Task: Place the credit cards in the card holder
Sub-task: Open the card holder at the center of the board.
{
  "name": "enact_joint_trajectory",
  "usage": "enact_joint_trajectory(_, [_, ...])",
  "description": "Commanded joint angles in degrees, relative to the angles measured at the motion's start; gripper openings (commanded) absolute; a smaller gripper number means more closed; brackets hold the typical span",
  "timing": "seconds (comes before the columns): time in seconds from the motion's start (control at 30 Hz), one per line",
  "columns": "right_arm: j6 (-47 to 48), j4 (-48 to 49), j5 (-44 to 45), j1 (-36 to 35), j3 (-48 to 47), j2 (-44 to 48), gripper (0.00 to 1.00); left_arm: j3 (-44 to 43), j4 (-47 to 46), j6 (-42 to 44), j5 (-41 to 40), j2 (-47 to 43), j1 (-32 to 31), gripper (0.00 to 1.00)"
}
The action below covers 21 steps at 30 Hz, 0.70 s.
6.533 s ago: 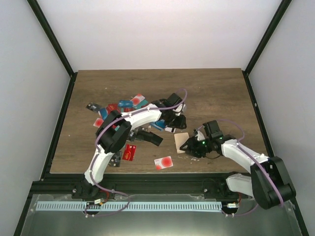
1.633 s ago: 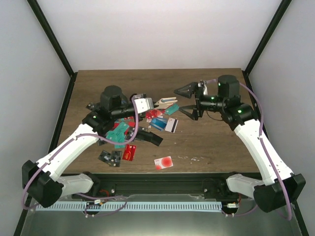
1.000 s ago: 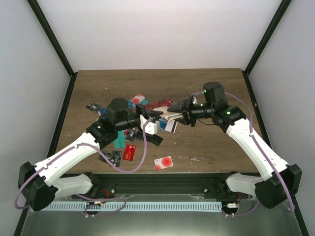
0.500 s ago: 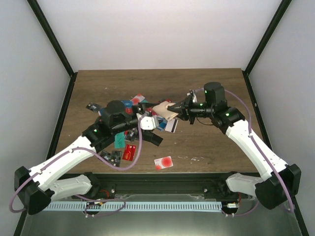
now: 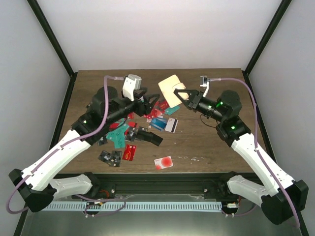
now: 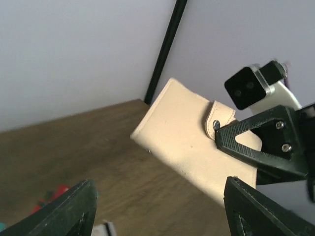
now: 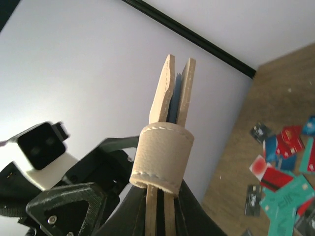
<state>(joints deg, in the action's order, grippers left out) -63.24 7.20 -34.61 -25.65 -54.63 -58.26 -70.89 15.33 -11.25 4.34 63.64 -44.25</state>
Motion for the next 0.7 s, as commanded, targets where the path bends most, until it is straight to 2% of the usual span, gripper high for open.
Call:
enact_joint_trajectory(0.0, [3.87, 14.35, 1.3, -0.02, 1.98, 0.86, 0.01, 0.06, -0.4, -26.48, 6.97, 1.8, 0.64, 0.72])
enact_joint_trajectory(0.1, [3.99, 17.75, 0.5, 0.05, 2.94, 1.12, 0.01, 5.78, -10.65, -37.13, 10.79, 0.91, 1.15, 0.68])
enact_joint_trajectory(0.2, [3.36, 20.19, -0.57, -0.02, 3.94, 1.3, 0.01, 9.33, -18.7, -42.87, 12.68, 0.53, 1.39, 0.65])
enact_joint_trajectory(0.33, [1.29, 23.61, -2.39, -0.02, 5.37, 1.31, 0.01, 11.62, -26.12, -47.16, 15.33, 1.39, 1.62, 0.61])
enact_joint_trajectory(0.5, [1.56, 22.32, -2.8, -0.02, 5.68, 1.88, 0.01, 13.44, -34.6, -50.96, 19.22, 2.81, 1.69, 0.55])
enact_joint_trajectory(0.67, [1.6, 21.28, -3.24, -0.01, 5.68, 2.24, 0.01, 13.2, -34.64, -50.02, 18.59, 2.53, 1.66, 0.52])
